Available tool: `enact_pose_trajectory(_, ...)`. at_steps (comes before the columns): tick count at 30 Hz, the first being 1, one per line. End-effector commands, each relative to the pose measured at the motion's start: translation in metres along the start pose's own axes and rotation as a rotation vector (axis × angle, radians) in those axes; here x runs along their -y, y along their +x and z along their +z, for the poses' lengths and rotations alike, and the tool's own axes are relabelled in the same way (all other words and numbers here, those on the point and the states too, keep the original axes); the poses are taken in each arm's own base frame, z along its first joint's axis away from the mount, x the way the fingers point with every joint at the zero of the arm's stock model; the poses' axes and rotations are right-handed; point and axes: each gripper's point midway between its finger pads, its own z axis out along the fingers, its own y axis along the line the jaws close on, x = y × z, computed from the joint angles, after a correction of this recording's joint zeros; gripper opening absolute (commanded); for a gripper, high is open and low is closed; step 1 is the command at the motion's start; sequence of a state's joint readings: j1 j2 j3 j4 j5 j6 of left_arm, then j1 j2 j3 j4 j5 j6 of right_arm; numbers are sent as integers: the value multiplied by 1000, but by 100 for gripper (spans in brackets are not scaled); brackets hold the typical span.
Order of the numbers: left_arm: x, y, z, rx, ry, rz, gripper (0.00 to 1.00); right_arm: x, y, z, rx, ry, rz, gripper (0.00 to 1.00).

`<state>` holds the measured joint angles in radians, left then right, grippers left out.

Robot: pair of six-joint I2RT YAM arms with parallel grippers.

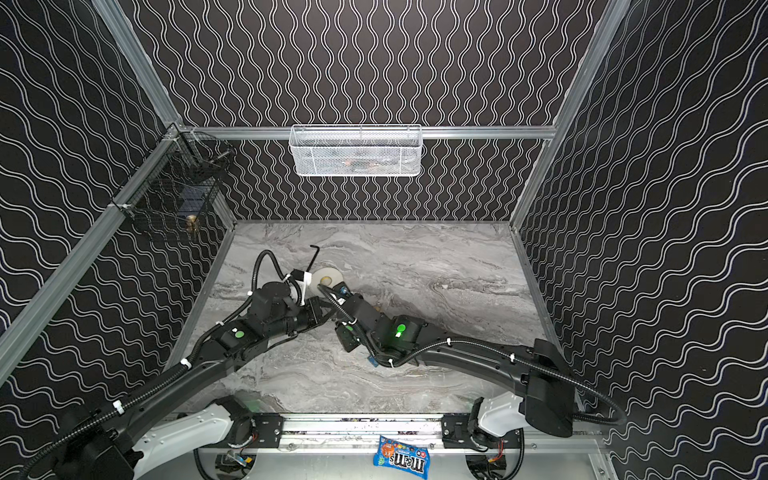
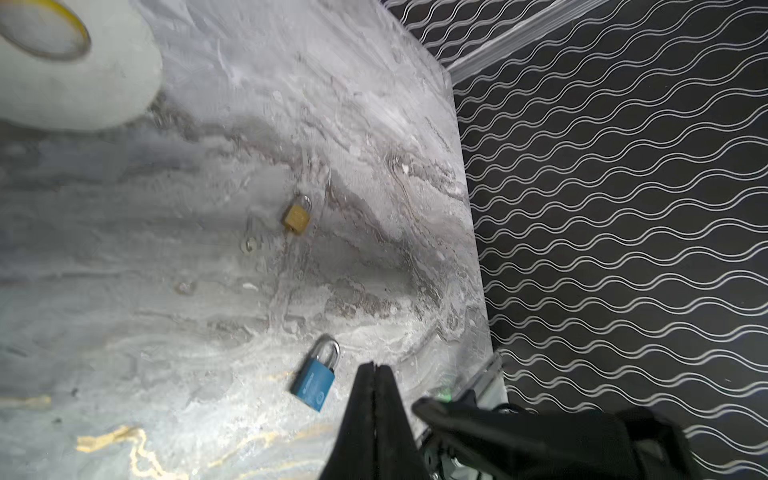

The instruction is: Unlock with the key

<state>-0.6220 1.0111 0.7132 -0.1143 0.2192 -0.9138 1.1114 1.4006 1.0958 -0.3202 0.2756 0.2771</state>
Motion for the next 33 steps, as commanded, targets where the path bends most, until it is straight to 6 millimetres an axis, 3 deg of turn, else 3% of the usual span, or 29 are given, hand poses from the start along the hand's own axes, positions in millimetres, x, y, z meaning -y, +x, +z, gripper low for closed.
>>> enact_pose_trajectory(1,-1,-15,-6,56,-51,99,0,5,-11,-10,20,-66,91,46)
enact_pose_trajectory(4,7,-29,-9,114,-46,168,0,16,-22,-20,52,-127,158,58)
enact_pose_trajectory(7,21,-46,-11,181,-12,240,0,28,-32,-28,76,-198,240,64)
enact_pose_trajectory(11,42,-61,-15,242,54,342,0,26,-44,-40,95,-360,316,70)
enact_pose_trajectory(13,52,-66,-18,276,94,387,0,19,-58,-51,141,-435,324,70)
enact_pose_trajectory(14,56,-68,-20,290,113,402,0,18,-49,-48,127,-451,331,70)
enact_pose_trajectory(22,91,-68,-33,337,293,487,0,-4,-71,-60,189,-614,301,67)
enact_pose_trajectory(33,126,-59,-36,282,474,540,0,-2,-94,-74,292,-705,217,50)
